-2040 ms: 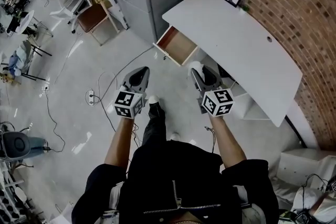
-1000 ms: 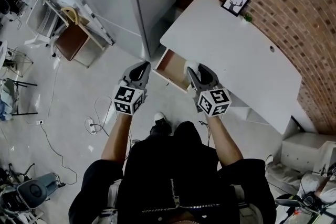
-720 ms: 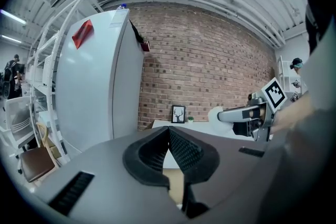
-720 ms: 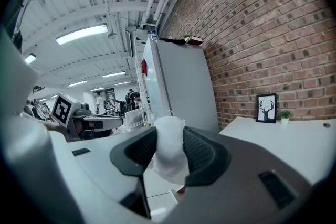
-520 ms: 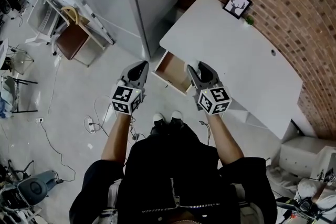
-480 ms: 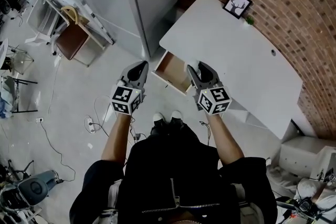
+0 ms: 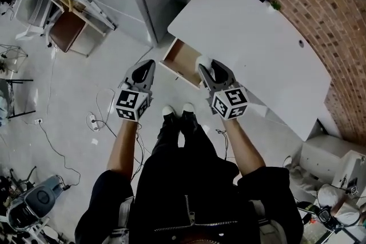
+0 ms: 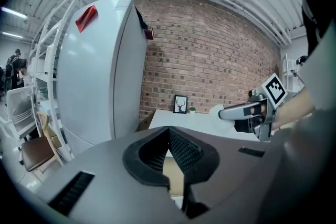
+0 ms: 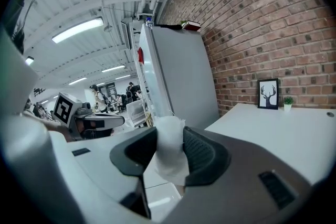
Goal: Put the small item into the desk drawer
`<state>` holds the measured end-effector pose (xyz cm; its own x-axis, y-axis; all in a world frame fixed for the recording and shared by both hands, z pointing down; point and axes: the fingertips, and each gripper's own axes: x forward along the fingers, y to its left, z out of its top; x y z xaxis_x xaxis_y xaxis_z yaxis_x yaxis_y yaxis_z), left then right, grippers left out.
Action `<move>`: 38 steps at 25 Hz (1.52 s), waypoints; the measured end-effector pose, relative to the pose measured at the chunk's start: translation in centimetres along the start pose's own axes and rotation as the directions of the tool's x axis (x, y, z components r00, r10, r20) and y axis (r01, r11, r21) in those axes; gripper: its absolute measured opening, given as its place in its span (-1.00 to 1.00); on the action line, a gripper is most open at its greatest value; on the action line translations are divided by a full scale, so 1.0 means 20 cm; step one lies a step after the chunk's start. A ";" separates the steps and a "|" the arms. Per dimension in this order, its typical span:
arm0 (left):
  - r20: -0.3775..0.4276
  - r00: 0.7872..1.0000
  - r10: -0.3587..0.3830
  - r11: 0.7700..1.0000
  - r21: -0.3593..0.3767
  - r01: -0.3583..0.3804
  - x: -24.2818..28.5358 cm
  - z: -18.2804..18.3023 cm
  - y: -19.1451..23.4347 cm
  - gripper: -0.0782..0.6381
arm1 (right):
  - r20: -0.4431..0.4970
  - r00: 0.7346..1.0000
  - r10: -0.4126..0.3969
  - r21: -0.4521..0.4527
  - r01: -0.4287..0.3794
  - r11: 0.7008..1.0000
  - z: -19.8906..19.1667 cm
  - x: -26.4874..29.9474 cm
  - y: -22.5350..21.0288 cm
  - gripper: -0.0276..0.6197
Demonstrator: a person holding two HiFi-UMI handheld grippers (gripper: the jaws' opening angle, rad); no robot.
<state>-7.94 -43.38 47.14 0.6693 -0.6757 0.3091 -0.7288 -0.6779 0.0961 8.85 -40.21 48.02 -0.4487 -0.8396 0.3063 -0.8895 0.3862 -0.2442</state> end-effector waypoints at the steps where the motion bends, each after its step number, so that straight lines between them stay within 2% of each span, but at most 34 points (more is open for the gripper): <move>1: -0.009 1.000 -0.004 1.000 -0.003 0.004 0.00 -0.03 -0.01 -0.73 | -0.009 1.000 0.000 0.009 0.000 1.000 -0.04 0.00 0.00 -0.41; 8: -0.041 0.998 -0.039 0.999 -0.020 0.038 0.00 -0.17 -0.07 -0.73 | -0.062 0.998 0.014 0.029 -0.012 0.999 -0.22 0.04 0.03 -0.41; 18: -0.116 0.993 -0.018 0.997 -0.078 0.009 0.01 -0.46 -0.03 -0.73 | -0.153 0.987 0.044 0.044 -0.038 0.998 -0.49 0.17 0.00 -0.41; 25: -0.136 0.991 0.009 0.994 -0.104 -0.023 0.03 -0.61 0.00 -0.73 | -0.207 0.977 0.055 0.050 -0.045 0.998 -0.69 0.28 -0.08 -0.41; 32: -0.140 0.990 0.020 0.991 -0.131 -0.038 0.06 -0.71 0.02 -0.73 | -0.274 0.960 0.064 0.044 -0.054 0.998 -0.86 0.40 -0.14 -0.41; 38: -0.148 0.989 0.027 0.988 -0.145 -0.049 0.10 -0.79 0.06 -0.73 | -0.348 0.935 0.068 0.021 -0.065 0.998 -1.04 0.53 -0.21 -0.41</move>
<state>-9.85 -40.90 62.86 0.6206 -0.6436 0.4480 -0.7738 -0.5952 0.2167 6.00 -42.74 71.46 -0.5105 -0.6254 0.5901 -0.8563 0.4319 -0.2832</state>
